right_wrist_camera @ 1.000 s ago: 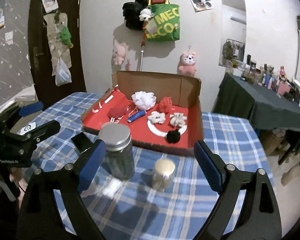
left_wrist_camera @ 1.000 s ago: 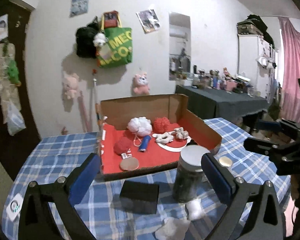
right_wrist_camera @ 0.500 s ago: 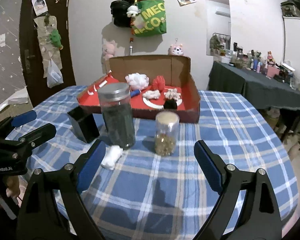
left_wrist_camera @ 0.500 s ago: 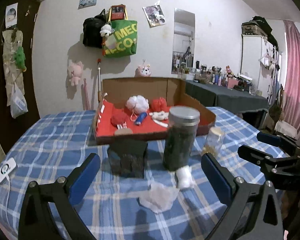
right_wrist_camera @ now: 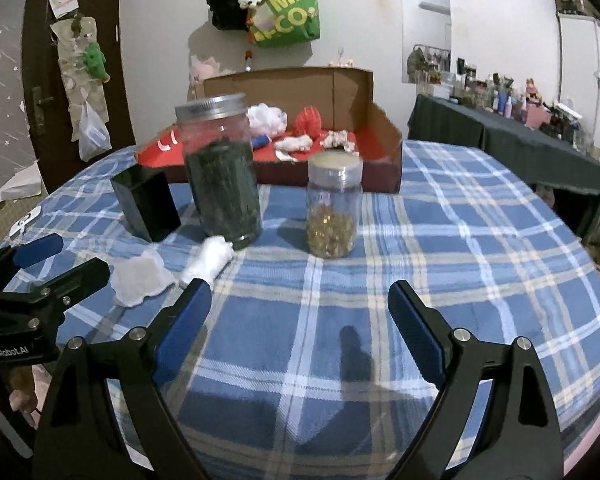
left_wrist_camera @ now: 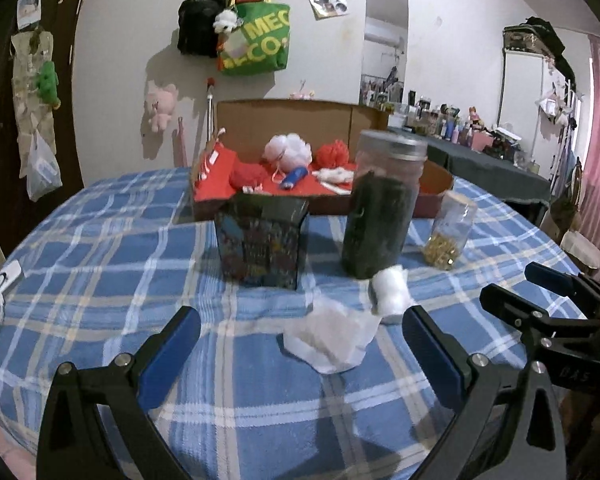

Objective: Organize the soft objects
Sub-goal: 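Pull both tools back from the box toward the remaining table items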

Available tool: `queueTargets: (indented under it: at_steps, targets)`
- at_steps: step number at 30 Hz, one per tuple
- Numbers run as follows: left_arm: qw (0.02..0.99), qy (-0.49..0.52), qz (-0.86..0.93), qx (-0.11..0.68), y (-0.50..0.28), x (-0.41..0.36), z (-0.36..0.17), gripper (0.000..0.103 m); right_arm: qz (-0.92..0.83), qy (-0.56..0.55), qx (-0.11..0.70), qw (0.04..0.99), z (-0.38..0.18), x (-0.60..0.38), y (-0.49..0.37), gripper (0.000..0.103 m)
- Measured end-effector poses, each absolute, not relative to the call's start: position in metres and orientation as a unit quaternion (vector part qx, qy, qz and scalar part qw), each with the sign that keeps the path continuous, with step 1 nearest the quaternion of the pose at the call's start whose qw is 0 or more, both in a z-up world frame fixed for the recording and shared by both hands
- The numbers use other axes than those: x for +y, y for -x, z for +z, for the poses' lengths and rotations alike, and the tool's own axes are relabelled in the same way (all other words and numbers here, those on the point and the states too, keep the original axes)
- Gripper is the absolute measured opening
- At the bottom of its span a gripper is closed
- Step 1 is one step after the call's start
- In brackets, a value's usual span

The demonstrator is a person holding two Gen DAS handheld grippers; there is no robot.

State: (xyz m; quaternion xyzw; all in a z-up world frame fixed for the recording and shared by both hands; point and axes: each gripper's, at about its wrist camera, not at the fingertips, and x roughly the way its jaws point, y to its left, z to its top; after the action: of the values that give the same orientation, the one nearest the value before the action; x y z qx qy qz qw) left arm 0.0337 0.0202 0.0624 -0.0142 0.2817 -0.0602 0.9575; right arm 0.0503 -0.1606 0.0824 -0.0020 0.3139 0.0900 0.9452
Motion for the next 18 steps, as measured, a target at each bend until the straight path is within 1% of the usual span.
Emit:
queueTargets:
  at_steps: [18]
  targets:
    - [0.944,0.018,-0.061,0.324,-0.048,0.022,0.041,0.103,0.097,-0.007,0.348,0.932,0.063,-0.162,-0.064,0.091]
